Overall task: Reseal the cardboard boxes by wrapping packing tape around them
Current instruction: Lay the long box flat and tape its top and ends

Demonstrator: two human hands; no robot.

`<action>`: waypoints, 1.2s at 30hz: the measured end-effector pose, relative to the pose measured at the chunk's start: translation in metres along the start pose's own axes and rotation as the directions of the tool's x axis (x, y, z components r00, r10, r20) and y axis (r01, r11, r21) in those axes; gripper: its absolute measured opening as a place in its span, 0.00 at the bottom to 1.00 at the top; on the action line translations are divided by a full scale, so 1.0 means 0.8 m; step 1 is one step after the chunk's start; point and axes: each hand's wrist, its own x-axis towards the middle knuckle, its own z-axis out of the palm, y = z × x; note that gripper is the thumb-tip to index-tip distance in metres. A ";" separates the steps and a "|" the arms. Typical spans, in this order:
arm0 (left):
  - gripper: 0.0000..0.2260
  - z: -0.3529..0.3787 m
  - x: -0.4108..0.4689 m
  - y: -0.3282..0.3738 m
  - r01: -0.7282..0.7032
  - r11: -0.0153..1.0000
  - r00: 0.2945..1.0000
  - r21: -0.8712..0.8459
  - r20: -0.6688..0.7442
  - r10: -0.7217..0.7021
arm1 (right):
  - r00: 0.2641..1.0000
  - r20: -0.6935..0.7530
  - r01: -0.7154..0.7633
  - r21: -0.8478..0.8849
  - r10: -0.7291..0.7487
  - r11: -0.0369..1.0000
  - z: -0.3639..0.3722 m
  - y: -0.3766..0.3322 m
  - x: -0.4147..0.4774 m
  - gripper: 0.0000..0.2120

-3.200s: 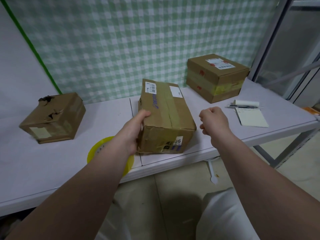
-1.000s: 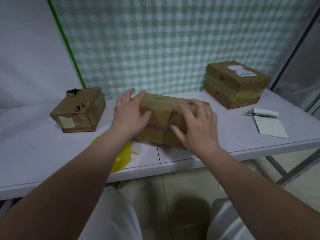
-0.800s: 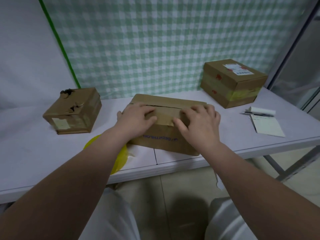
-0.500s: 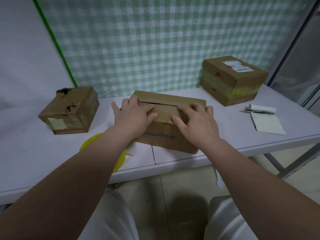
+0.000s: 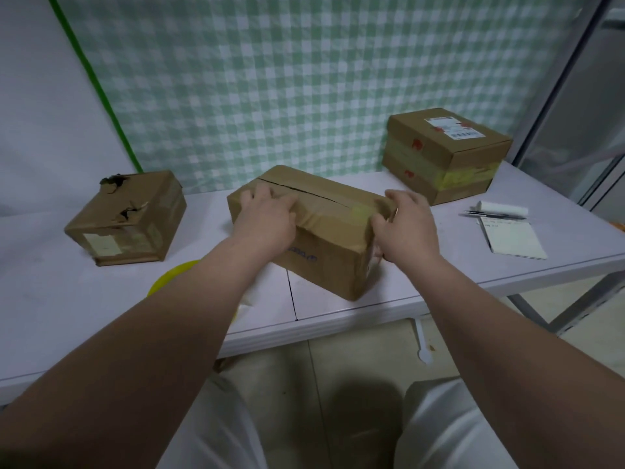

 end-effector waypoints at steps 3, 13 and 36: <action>0.19 -0.003 -0.002 0.019 0.069 0.995 0.996 -0.077 0.060 -0.064 | 0.956 0.235 -0.217 0.168 0.174 0.962 -0.003 -0.001 0.007 0.38; 0.42 0.013 0.030 0.027 0.075 0.984 0.983 -0.164 0.178 -0.046 | 0.914 0.395 -0.273 0.419 0.097 0.866 -0.002 -0.007 0.002 0.11; 0.39 0.019 0.047 -0.046 -0.024 0.996 0.979 0.082 0.206 0.007 | 0.941 0.222 -0.109 -0.514 0.255 0.851 0.017 0.084 0.018 0.16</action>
